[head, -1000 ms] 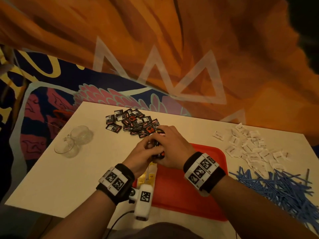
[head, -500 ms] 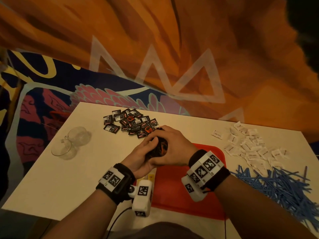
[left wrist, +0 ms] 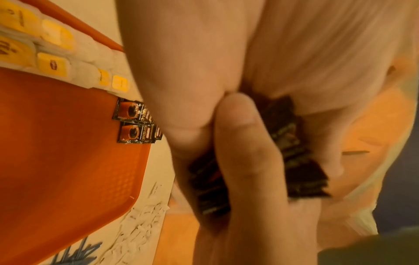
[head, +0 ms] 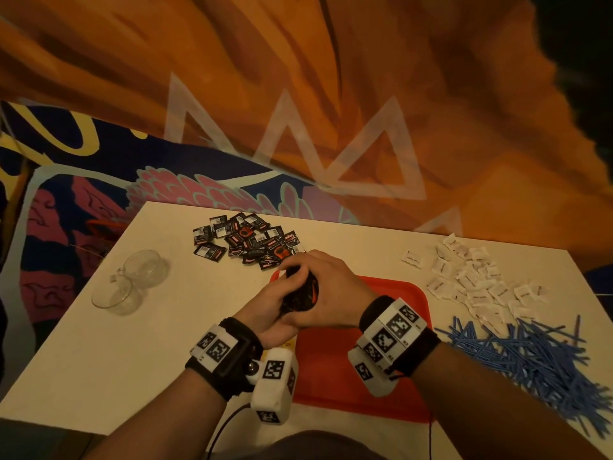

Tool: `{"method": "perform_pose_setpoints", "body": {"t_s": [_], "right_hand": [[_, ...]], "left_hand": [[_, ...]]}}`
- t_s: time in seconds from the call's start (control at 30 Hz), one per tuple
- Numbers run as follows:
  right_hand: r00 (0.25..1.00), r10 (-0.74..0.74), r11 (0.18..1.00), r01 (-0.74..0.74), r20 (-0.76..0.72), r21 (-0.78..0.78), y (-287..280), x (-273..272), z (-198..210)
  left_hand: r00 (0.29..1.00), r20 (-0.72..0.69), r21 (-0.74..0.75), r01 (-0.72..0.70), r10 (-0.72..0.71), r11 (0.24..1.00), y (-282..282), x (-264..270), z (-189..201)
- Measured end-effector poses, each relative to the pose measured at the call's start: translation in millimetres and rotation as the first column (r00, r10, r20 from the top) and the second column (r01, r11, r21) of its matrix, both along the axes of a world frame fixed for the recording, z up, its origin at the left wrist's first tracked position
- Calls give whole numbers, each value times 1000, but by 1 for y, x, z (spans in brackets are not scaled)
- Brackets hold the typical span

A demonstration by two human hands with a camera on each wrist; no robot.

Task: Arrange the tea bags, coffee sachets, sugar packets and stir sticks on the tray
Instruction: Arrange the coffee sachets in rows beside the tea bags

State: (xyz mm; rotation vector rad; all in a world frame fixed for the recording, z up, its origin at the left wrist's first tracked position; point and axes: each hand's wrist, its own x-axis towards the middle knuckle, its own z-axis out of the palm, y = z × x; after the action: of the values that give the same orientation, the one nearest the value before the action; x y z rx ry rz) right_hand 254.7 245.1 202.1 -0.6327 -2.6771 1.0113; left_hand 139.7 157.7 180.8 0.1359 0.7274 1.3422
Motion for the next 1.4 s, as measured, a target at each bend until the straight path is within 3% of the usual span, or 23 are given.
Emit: {"method": "perform_pose_setpoints", "body": {"t_s": [0.07, 0.23, 0.37, 0.43, 0.53, 0.6, 0.7, 0.87, 0.97, 1.03, 1.17, 1.23, 1.27, 1.3, 1.33, 1.4], "right_hand": [[1000, 1, 1000, 0, 12, -20, -2, 1, 1], [1000, -24, 999, 24, 2, -25, -4, 3, 1], [1000, -6, 999, 6, 1, -53, -7, 4, -4], [997, -48, 991, 39, -67, -131, -6, 8, -5], [925, -320, 882, 212, -203, -421, -2, 16, -6], [866, -489, 746, 351, -108, -566, 1, 20, -11], [829, -559, 612, 403, -11, -680, 5, 23, -24], [802, -593, 624, 408, -65, -667, 2, 26, -29], [820, -571, 621, 401, -38, -674, 2, 29, -36], [857, -515, 611, 368, 1, -700, 1, 33, -42], [901, -433, 466, 256, 34, -847, -3, 44, -56], [896, -439, 435, 275, 65, -858, -5, 50, -67], [894, -442, 435, 283, 72, -855, -5, 53, -71], [892, -446, 430, 290, 78, -855, -6, 56, -77], [888, -452, 422, 294, 82, -858, -6, 59, -82], [881, -463, 390, 301, 97, -870, -7, 63, -90]], "left_hand": [[1000, 0, -28, -13, 13, 1000, 1, 2, 2], [986, -161, -83, 35, -48, 996, 5, 1, 9], [967, -239, -65, 68, -81, 996, 6, -7, 12], [958, -277, -33, 71, -78, 997, 8, -8, 15], [929, -369, -18, 11, -17, 1000, 13, -9, 14], [907, -421, -19, -35, 24, 999, 16, -11, 7], [866, -497, -23, -77, 55, 997, 18, -10, -5], [732, -664, 26, -183, 154, 983, 22, 1, -13], [715, -669, 49, -228, 202, 972, 21, 3, -13], [629, -747, 93, -220, 214, 971, 19, 5, -13], [206, -957, 196, -61, 205, 979, 11, 12, -21], [138, -969, 202, -49, 207, 978, 8, 18, -31], [160, -967, 190, -76, 200, 979, 7, 21, -35], [232, -954, 163, -129, 190, 978, 6, 25, -39], [367, -913, 107, -201, 176, 974, 5, 28, -40], [693, -700, -59, -298, 174, 953, 4, 31, -43]]}}
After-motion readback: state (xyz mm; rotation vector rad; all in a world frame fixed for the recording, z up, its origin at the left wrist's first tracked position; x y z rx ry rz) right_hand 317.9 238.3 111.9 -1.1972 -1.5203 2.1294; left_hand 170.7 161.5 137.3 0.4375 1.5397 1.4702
